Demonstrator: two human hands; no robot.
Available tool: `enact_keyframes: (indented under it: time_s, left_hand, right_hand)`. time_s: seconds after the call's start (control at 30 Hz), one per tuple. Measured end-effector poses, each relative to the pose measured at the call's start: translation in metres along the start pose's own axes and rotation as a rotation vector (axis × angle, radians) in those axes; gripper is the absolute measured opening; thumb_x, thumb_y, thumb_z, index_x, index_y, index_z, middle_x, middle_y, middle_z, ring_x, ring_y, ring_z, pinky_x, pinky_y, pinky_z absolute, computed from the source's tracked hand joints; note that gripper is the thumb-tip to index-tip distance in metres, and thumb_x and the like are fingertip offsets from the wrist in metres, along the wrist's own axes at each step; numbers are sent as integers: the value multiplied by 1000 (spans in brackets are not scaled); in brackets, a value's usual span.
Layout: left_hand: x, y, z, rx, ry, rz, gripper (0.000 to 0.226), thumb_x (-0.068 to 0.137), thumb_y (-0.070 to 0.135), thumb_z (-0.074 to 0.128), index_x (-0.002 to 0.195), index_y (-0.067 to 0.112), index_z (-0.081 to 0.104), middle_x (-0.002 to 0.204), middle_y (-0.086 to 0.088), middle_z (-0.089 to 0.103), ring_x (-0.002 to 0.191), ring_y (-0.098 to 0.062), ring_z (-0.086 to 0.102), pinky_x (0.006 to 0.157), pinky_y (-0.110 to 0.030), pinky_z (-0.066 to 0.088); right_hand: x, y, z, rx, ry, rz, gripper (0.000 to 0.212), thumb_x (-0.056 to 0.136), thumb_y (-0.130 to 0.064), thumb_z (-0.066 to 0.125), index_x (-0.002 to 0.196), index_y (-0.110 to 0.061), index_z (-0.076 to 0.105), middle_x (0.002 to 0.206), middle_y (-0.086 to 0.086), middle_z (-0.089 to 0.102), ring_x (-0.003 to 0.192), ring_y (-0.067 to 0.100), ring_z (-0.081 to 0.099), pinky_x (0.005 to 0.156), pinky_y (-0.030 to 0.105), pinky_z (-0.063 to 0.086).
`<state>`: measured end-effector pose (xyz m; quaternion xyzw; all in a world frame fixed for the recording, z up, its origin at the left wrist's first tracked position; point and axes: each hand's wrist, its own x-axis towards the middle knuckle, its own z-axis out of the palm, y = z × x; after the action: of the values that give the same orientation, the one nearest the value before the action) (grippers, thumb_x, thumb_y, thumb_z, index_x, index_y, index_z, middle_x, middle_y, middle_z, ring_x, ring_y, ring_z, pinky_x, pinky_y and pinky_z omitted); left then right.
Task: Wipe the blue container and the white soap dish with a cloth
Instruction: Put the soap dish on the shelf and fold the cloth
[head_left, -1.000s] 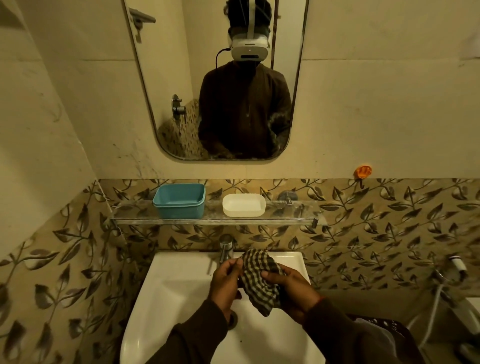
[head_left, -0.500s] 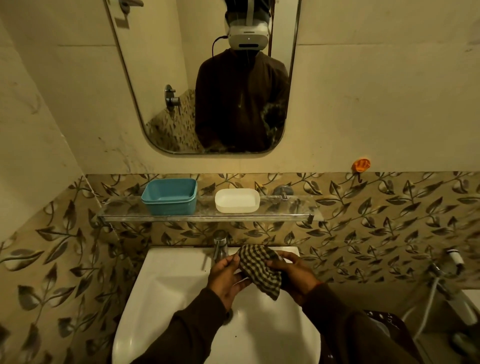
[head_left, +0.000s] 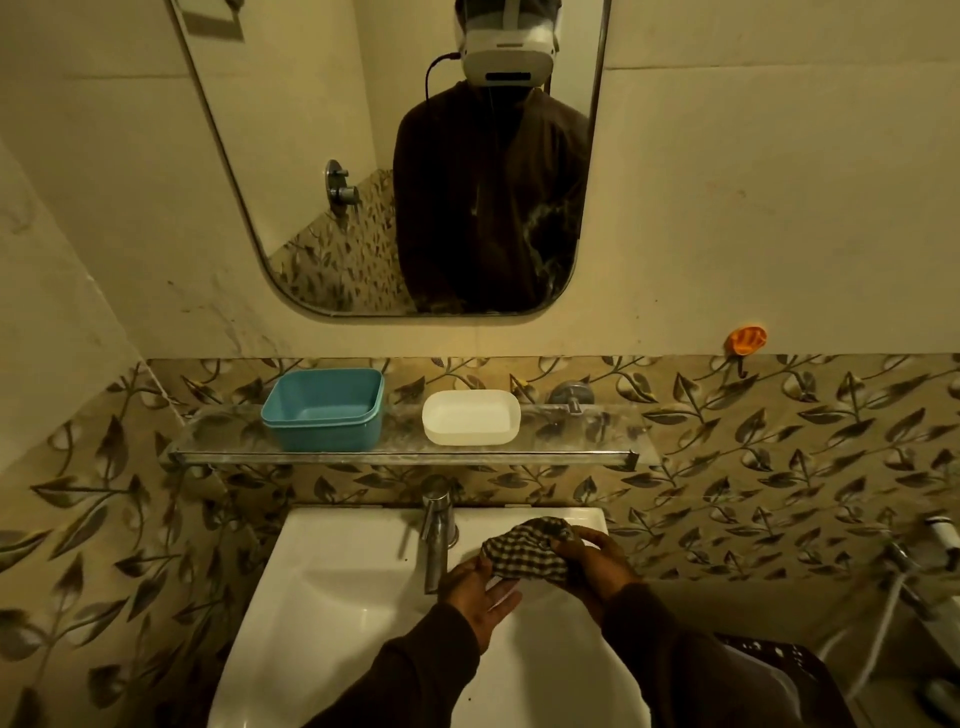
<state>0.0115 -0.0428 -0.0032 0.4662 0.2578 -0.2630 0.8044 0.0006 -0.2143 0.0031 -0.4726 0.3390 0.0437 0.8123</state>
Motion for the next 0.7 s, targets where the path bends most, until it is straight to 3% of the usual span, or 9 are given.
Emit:
enact_keyframes:
  time_s: [0.07, 0.13, 0.2, 0.33, 0.43, 0.57, 0.7]
  left_hand:
    - [5, 3, 6, 56, -5, -37, 30, 109, 23, 33, 103, 16, 62, 129, -12, 58, 114, -33, 60, 103, -50, 44]
    - [12, 7, 13, 102, -4, -23, 27, 108, 21, 37, 104, 18, 64, 124, -10, 64, 105, -28, 65, 95, -48, 48]
    - [21, 11, 19, 146, -8, 42, 23, 106, 14, 41, 116, 15, 62, 126, -14, 66, 106, -29, 66, 91, -47, 49]
    - [37, 18, 20, 146, 40, 52, 43, 104, -3, 41, 145, 8, 40, 154, -24, 41, 139, -43, 43, 111, -57, 38]
    - [41, 18, 16, 196, -9, 59, 48, 103, -3, 45, 149, 6, 37, 155, -22, 41, 135, -42, 47, 112, -57, 37]
    - [35, 15, 20, 257, -67, 57, 46, 104, 1, 43, 149, 9, 38, 152, -19, 47, 133, -39, 50, 110, -56, 40]
    - [31, 18, 24, 287, -81, 85, 42, 104, 2, 41, 145, 12, 42, 146, -16, 52, 124, -34, 56, 108, -54, 44]
  right_hand:
    - [9, -4, 2, -3, 80, -27, 28, 81, 8, 66, 101, -10, 59, 101, 23, 65, 92, 40, 65, 65, 45, 57]
    - [21, -9, 4, -12, 77, -49, 25, 84, 6, 63, 103, -9, 59, 100, 21, 65, 89, 38, 65, 60, 41, 57]
    - [31, -15, 6, -36, 47, -74, 28, 87, 7, 59, 110, -8, 56, 105, 20, 65, 89, 36, 65, 64, 41, 57]
    - [44, -24, 4, -353, 92, -167, 44, 89, 9, 55, 131, -4, 49, 123, 18, 57, 100, 31, 57, 78, 40, 54]
    - [43, -23, 0, -504, 124, -220, 45, 90, 8, 53, 133, -5, 49, 132, 20, 54, 113, 34, 54, 93, 44, 50]
    - [35, -18, -3, -699, 125, -280, 42, 92, 3, 53, 134, -3, 49, 136, 18, 52, 122, 32, 50, 97, 36, 43]
    - [29, -14, -2, -775, 102, -270, 37, 95, 1, 48, 131, -5, 53, 129, 14, 57, 103, 18, 52, 84, 19, 41]
